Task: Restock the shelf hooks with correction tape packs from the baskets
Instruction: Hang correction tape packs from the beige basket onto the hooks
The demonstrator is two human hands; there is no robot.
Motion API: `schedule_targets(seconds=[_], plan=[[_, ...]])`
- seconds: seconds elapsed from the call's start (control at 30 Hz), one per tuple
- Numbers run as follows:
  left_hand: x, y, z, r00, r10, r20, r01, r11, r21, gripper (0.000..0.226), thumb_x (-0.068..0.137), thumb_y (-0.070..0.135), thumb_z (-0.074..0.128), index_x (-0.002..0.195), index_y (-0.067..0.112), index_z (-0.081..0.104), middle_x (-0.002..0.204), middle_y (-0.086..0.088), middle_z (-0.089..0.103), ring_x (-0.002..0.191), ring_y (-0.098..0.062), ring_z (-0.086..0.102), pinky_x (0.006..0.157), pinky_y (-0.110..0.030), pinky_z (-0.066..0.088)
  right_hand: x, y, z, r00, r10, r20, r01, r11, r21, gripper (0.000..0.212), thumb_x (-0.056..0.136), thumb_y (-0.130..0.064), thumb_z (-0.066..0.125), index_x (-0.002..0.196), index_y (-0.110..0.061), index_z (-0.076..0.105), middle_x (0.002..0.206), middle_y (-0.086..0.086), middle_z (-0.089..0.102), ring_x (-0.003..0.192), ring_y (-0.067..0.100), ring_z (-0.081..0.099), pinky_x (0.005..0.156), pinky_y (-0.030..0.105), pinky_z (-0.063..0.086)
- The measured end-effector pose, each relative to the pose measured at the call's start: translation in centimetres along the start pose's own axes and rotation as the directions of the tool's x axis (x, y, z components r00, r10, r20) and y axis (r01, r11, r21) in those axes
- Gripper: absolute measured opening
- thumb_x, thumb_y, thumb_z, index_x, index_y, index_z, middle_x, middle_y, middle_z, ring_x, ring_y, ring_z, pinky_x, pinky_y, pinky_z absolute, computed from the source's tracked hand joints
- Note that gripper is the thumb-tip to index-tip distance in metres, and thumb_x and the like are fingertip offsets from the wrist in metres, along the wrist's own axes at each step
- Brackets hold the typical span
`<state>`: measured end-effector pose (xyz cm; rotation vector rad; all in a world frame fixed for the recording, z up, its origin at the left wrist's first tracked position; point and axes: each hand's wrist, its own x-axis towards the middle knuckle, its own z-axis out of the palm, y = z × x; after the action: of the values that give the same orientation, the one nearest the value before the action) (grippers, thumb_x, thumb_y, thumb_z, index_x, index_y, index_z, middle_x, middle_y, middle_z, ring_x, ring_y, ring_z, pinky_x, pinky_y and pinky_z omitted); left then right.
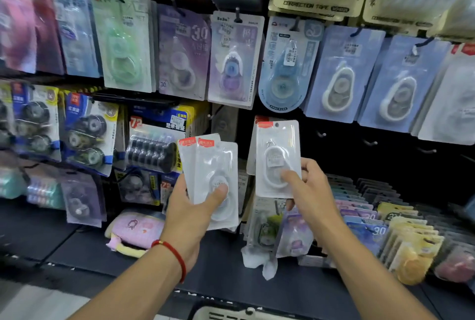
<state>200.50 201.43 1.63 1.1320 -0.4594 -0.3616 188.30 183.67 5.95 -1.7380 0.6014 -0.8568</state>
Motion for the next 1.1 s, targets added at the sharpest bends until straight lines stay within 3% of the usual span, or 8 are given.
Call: schedule_targets(seconds=[0.17, 0.37, 0.57, 0.77, 0.83, 0.93, 1.1], plan=[[0.3, 0.3, -0.6, 0.999, 0.036, -0.01, -0.036, 0.999, 0.003, 0.057, 0.076, 0.029, 0.087, 0.128, 0.031, 0.065, 0.118, 0.005, 0.078, 0.11, -0.018, 0.075, 0.094, -0.046, 0.061, 0.1, 0.3, 0.5, 0.997, -0.052, -0.058, 0.052, 0.999, -0.001, 0.013, 0.099, -0.019, 0.065, 0.112, -0.02, 0.064, 0.083, -0.001, 0.074, 0.047, 0.014, 0.054, 0.043, 0.034, 0.049], [0.3, 0.3, -0.6, 0.999, 0.044, -0.01, -0.043, 0.999, 0.02, 0.062, 0.07, 0.034, 0.087, 0.128, 0.034, 0.065, 0.119, 0.006, 0.078, 0.111, -0.018, 0.075, 0.095, -0.047, 0.06, -0.5, 1.5, 1.5, 0.985, -0.105, -0.137, 0.103, 0.994, -0.026, 0.011, 0.097, -0.016, 0.065, 0.106, -0.023, 0.064, 0.069, -0.01, 0.07, 0.043, 0.007, 0.055, 0.04, 0.021, 0.044], [0.2, 0.0, -0.6, 0.998, 0.068, 0.007, -0.068, 0.996, 0.05, 0.059, 0.071, 0.035, 0.087, 0.126, 0.036, 0.066, 0.117, 0.009, 0.078, 0.108, -0.012, 0.075, 0.08, -0.028, 0.063, -0.3, 2.2, 1.8, 0.968, -0.132, -0.215, 0.128, 0.991, -0.031, 0.017, 0.094, -0.021, 0.069, 0.107, -0.032, 0.064, 0.083, -0.012, 0.075, 0.053, 0.009, 0.063, 0.045, 0.021, 0.048], [0.3, 0.0, -0.5, 0.997, 0.082, -0.009, -0.081, 0.994, 0.066, 0.06, 0.069, 0.04, 0.087, 0.125, 0.038, 0.066, 0.116, 0.011, 0.078, 0.106, -0.01, 0.075, 0.074, -0.021, 0.062, 0.2, 2.2, 1.9, 0.95, -0.173, -0.26, 0.157, 0.984, -0.08, 0.021, 0.092, -0.023, 0.069, 0.112, -0.029, 0.068, 0.08, -0.01, 0.076, 0.06, 0.009, 0.066, 0.053, 0.03, 0.052], [0.3, 0.0, -0.5, 0.996, 0.088, -0.019, -0.086, 0.994, 0.07, 0.06, 0.068, 0.041, 0.087, 0.125, 0.039, 0.066, 0.116, 0.012, 0.078, 0.106, -0.009, 0.075, 0.074, -0.019, 0.062, -0.1, 2.3, 2.0, 0.945, -0.18, -0.273, 0.163, 0.983, -0.082, 0.02, 0.089, -0.03, 0.07, 0.108, -0.03, 0.069, 0.082, -0.015, 0.076, 0.069, 0.007, 0.071, 0.056, 0.026, 0.055], [0.3, 0.0, -0.4, 0.995, 0.094, -0.024, -0.092, 0.993, 0.076, 0.06, 0.069, 0.041, 0.087, 0.125, 0.042, 0.065, 0.118, 0.014, 0.077, 0.108, -0.007, 0.074, 0.08, -0.025, 0.061, -0.5, 2.4, 2.1, 0.951, -0.185, -0.249, 0.173, 0.982, -0.07, 0.018, 0.088, -0.025, 0.072, 0.105, -0.031, 0.069, 0.083, -0.021, 0.076, 0.072, 0.002, 0.072, 0.054, 0.017, 0.054], [0.4, 0.0, -0.4, 0.995, 0.092, -0.027, -0.09, 0.992, 0.087, 0.062, 0.069, 0.042, 0.087, 0.127, 0.042, 0.065, 0.12, 0.013, 0.077, 0.111, -0.009, 0.074, 0.091, -0.036, 0.058, 0.1, 1.9, 2.7, 0.946, -0.187, -0.264, 0.18, 0.982, -0.052, 0.018, 0.09, -0.02, 0.07, 0.103, -0.032, 0.066, 0.081, -0.013, 0.075, 0.063, 0.003, 0.069, 0.047, 0.017, 0.049]])
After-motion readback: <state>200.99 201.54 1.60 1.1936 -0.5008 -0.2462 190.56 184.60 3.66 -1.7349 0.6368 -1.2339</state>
